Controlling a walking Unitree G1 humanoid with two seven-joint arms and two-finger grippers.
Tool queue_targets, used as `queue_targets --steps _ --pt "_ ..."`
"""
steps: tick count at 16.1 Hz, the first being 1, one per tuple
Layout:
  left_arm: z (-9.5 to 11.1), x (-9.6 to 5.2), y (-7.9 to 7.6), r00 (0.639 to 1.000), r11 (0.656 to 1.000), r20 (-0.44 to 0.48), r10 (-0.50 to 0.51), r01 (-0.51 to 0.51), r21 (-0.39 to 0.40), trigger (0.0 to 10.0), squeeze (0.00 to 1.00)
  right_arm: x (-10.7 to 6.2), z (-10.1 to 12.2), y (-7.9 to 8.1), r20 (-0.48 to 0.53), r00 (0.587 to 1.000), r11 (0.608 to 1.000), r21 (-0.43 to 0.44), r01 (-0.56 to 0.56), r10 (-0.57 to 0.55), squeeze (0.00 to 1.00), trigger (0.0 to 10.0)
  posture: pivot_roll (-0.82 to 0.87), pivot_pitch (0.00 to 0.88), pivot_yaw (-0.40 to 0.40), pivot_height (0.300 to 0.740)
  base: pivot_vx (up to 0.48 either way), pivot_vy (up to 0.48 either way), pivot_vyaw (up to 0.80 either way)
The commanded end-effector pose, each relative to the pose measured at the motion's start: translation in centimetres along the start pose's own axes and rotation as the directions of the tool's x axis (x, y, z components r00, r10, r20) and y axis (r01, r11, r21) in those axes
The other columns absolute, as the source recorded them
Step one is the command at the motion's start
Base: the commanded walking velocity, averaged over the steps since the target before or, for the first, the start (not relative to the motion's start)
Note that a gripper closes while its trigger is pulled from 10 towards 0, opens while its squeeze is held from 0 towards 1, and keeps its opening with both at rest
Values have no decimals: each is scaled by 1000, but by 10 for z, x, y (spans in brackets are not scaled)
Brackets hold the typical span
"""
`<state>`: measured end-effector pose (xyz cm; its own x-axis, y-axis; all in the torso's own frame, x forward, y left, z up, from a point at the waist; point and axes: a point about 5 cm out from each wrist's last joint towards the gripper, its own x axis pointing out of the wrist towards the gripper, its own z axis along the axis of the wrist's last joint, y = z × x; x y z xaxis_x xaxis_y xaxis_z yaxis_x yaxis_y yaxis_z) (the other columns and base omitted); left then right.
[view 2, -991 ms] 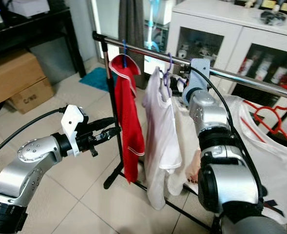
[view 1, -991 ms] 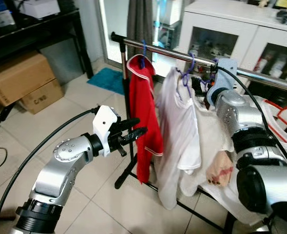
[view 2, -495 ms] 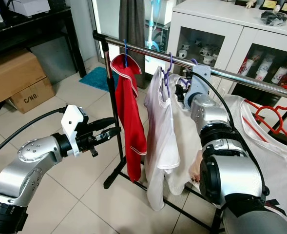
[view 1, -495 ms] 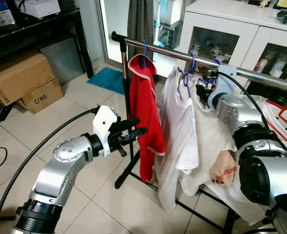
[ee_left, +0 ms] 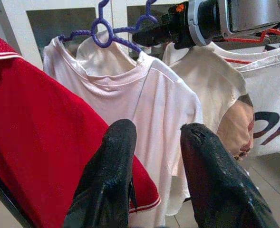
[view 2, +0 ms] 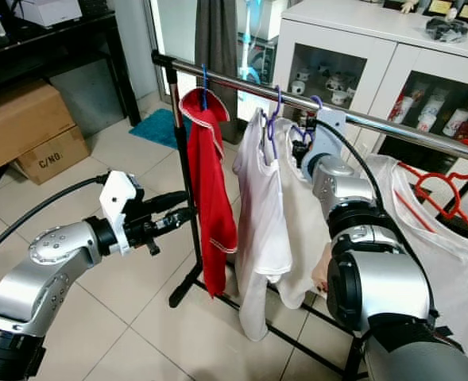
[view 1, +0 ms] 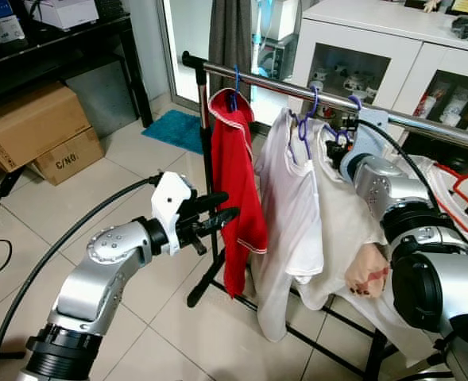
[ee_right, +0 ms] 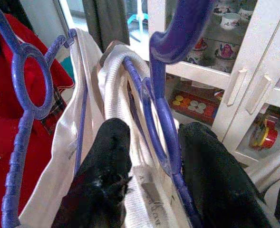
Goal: Hang hanger
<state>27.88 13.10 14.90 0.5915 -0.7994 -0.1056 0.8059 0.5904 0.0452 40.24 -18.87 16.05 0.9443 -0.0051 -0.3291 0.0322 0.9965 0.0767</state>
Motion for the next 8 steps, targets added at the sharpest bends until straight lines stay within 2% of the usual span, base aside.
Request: queue_targets --steps 1,8 --pt "2 0 0 1000 1000 -4 -3 3 5 10000 0 0 12 1 33 999 1000 9 -8 8 0 0 -141 0 9 740 0 0 0" --pt "1 1 -1 1000 1000 -5 -6 6 3 10000 0 0 10 0 32 999 1000 9 -4 4 0 0 -140 0 8 740 0 0 0"
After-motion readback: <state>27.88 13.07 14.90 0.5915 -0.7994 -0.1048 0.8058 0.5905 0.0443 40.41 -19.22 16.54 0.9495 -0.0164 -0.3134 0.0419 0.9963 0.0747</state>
